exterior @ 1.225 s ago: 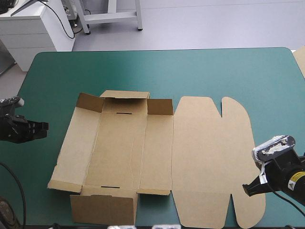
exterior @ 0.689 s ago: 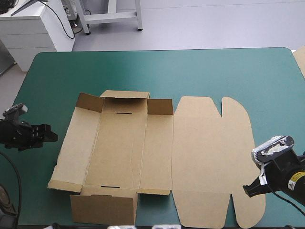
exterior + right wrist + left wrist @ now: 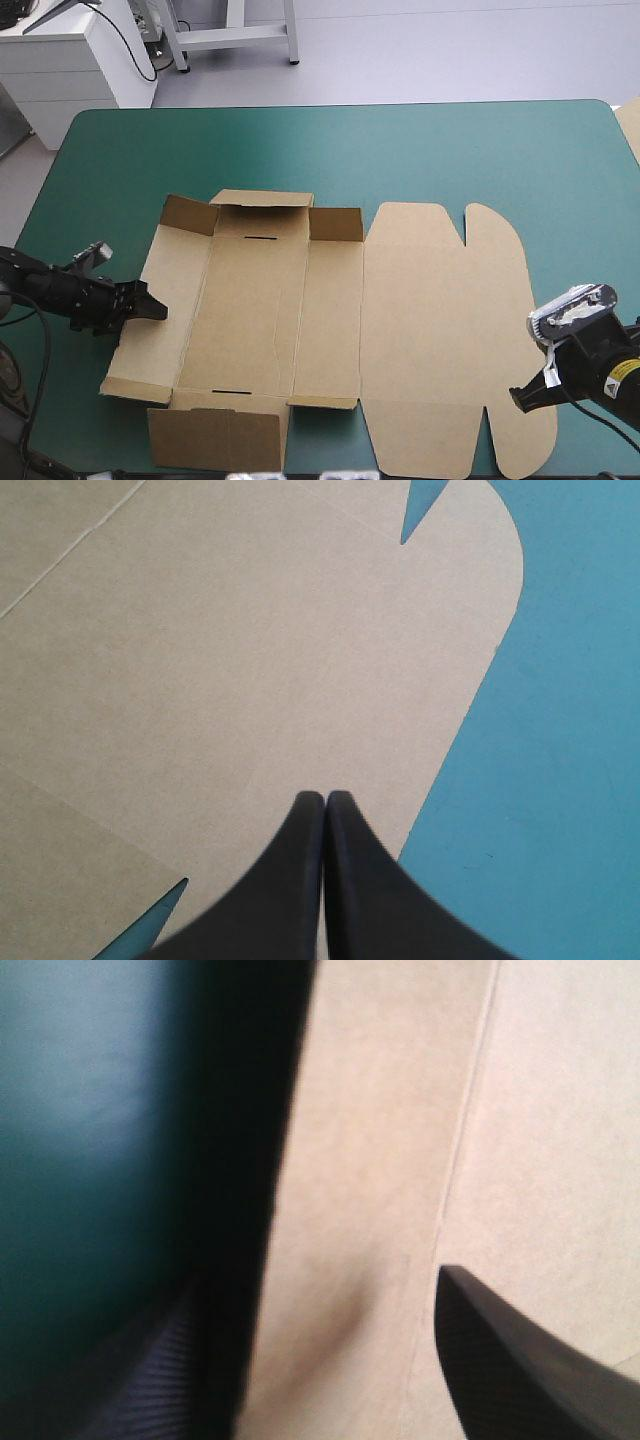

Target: Fold the box

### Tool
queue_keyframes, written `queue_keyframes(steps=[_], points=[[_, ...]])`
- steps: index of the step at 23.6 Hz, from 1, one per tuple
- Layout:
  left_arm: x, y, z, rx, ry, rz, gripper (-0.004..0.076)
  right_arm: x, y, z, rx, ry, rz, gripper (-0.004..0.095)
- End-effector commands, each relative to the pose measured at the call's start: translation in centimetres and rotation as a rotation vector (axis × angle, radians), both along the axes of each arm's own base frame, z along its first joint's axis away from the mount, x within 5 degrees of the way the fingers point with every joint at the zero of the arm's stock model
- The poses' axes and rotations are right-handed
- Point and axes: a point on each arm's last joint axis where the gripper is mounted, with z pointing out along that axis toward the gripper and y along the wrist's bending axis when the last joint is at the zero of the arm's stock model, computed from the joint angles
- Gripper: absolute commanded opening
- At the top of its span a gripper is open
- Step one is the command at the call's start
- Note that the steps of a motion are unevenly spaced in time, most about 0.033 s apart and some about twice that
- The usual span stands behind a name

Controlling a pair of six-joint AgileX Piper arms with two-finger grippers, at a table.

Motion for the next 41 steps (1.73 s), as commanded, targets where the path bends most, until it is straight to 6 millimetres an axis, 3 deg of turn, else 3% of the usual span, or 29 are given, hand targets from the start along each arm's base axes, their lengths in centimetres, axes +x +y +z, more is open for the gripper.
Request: queue_keyframes(steps=[1,7,16,17,18,22,29,33,37,41], points=[[-0.5,-2.5,0.9,-0.075,0.044,-0.086,0.0471,0.3,0.0,1.1,0.013,-0.078,0.0,-0.0021],[-1.4,-2.9,0.1,0.01,0.148,-0.136,0.0471,0.3,0.1,1.1,0.026,-0.069,0.004,-0.0021],[-2.8,-3.3,-1.1,-0.008,0.199,-0.151,0.0456,0.3,0.2,1.1,0.036,-0.069,0.008,-0.0021],[-2.8,-3.3,-1.1,-0.008,0.199,-0.151,0.043,0.3,0.2,1.1,0.036,-0.069,0.008,-0.0021],[-2.8,-3.3,-1.1,-0.008,0.199,-0.151,0.0321,0.3,0.2,1.1,0.036,-0.069,0.008,-0.0021],[-2.7,-3.4,-1.0,-0.012,0.176,-0.169,0.0009,0.3,0.2,1.1,0.036,-0.069,0.008,-0.0021],[-1.3,-4.4,-0.1,-0.148,-0.029,-0.179,-0.0008,0.3,0.2,1.1,0.04,-0.068,0.009,-0.0021],[-0.7,-4.3,0.6,-0.155,-0.051,-0.17,-0.0008,0.2,0.2,1.0,0.043,-0.063,0.008,-0.0021],[0.6,-4.2,2.5,-0.164,-0.119,-0.129,-0.0007,0.2,0.2,1.0,0.042,-0.061,0.008,-0.0021],[1.5,-5.5,5.8,-0.092,-0.234,-0.217,-0.0007,0.2,0.2,1.0,0.042,-0.061,0.008,-0.0021]])
